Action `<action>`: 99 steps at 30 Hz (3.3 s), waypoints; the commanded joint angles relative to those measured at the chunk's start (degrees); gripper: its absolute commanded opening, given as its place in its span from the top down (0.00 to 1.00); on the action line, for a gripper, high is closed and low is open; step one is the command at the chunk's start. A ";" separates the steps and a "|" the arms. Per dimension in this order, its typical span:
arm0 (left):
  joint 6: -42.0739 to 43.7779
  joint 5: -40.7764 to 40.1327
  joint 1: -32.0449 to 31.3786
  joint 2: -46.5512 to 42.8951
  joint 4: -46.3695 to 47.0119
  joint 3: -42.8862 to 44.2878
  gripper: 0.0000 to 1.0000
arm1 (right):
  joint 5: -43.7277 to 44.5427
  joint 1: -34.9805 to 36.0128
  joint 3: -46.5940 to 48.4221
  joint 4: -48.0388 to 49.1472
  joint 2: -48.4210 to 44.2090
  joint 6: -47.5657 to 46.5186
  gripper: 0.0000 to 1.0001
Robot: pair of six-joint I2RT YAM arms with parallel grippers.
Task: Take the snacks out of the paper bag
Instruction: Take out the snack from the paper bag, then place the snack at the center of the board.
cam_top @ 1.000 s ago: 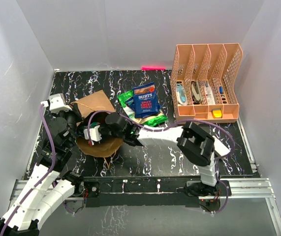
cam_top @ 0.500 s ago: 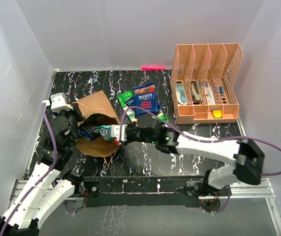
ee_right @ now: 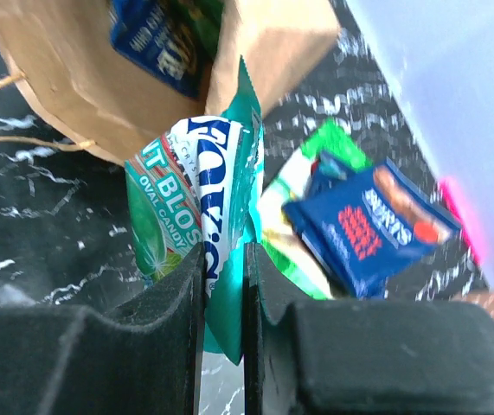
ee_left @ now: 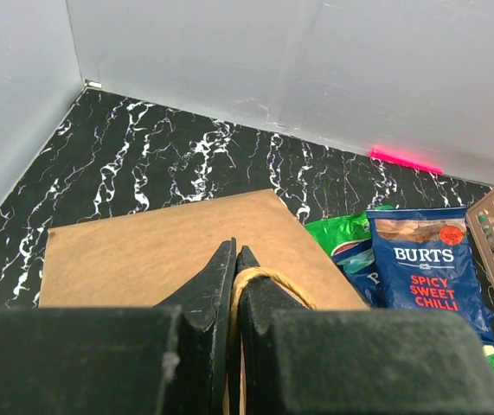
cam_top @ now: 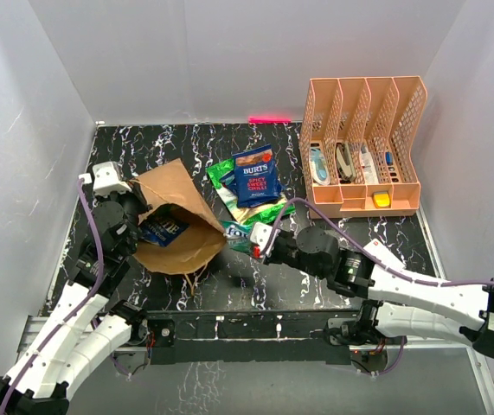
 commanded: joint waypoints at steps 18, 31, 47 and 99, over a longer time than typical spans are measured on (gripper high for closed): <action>-0.01 -1.17 -0.17 -0.64 0.65 1.31 1.00 | 4.40 -14.49 3.45 9.61 8.23 17.59 0.92; -0.38 -4.41 -0.18 -2.01 -0.30 1.47 1.00 | -7.99 -27.80 17.72 15.60 26.94 47.01 0.92; -0.30 -4.11 -0.16 -1.07 0.01 1.23 1.00 | -15.18 -42.02 35.27 20.12 55.92 63.88 0.92; -3.55 -0.58 -0.25 -2.27 -6.44 4.27 1.00 | -7.69 -0.67 10.37 3.68 18.52 21.22 0.29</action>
